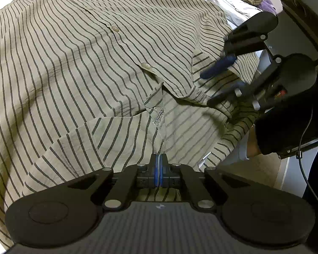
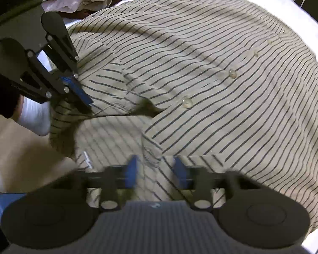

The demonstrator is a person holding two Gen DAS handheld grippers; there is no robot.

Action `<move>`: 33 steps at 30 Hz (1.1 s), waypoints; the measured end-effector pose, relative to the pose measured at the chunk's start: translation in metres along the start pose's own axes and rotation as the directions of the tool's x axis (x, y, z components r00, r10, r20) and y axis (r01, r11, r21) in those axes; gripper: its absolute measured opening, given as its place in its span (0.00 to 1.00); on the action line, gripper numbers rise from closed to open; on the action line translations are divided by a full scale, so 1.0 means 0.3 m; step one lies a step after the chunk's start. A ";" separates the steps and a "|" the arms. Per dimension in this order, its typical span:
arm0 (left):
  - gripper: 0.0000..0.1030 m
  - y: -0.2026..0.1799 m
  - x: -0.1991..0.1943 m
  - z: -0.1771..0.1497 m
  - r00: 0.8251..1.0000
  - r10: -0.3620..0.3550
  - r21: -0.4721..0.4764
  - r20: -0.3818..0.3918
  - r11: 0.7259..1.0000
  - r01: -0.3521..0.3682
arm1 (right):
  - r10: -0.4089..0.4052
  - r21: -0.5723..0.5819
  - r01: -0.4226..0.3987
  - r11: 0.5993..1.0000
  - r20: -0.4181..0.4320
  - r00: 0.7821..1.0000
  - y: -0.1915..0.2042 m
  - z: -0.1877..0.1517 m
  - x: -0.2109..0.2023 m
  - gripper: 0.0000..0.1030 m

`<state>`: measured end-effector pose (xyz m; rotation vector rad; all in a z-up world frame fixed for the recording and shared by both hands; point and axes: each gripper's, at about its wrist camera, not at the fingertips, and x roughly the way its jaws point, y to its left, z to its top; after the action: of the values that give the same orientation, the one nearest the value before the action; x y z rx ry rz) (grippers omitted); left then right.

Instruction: Fold clothes

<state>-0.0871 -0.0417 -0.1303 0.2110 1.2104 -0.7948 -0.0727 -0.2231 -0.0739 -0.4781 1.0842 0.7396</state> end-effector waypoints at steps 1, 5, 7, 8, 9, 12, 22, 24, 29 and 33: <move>0.00 0.000 0.000 0.001 1.000 -0.006 -0.002 0.001 1.000 0.006 | 0.006 0.003 -0.006 1.000 -0.004 1.000 -0.002 -0.001 0.008 0.40; 0.00 -0.010 0.000 0.005 1.000 -0.026 0.008 0.004 1.000 0.026 | -0.001 0.003 0.001 1.000 -0.038 0.999 -0.009 -0.008 0.059 0.05; 0.00 -0.019 -0.005 0.007 0.999 -0.037 0.019 0.007 0.999 0.037 | 0.056 0.017 -0.056 0.998 -0.030 0.998 -0.015 0.002 0.042 0.02; 0.00 -0.024 -0.009 0.007 0.999 -0.051 0.023 0.012 0.998 0.051 | 0.100 0.026 -0.100 0.995 -0.017 0.995 -0.016 0.010 0.022 0.02; 0.00 -0.031 -0.013 0.007 0.997 -0.074 0.029 0.016 0.997 0.074 | 0.153 0.027 -0.152 0.988 -0.013 0.988 -0.011 0.017 0.003 0.02; 0.00 -0.055 -0.015 0.001 0.985 -0.174 0.056 0.006 0.983 0.173 | 0.289 0.025 -0.288 0.957 -0.028 0.957 0.013 0.026 -0.023 0.07; 0.26 0.064 -0.176 -0.052 0.989 -0.090 0.045 0.120 0.995 0.085 | 0.172 0.091 -0.175 0.980 0.037 0.984 -0.074 0.051 -0.064 0.38; 0.28 0.162 -0.236 -0.078 0.983 0.030 -0.038 0.180 0.999 -0.023 | 0.137 0.113 -0.145 0.983 0.075 0.988 -0.094 0.075 -0.079 0.39; 0.36 0.405 -0.320 -0.188 0.935 0.300 -0.397 0.189 0.894 -0.207 | 0.139 0.089 -0.148 0.985 0.098 0.985 -0.045 0.174 -0.070 0.39; 0.44 0.467 -0.340 -0.253 0.923 0.341 -0.509 0.176 0.834 -0.211 | 0.159 0.051 -0.165 0.985 0.101 0.982 0.013 0.251 -0.057 0.39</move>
<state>-0.0665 0.1444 -0.1034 -0.1273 1.0579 -0.2342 -0.0338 -0.1746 -0.0276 -0.3028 1.0594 0.8627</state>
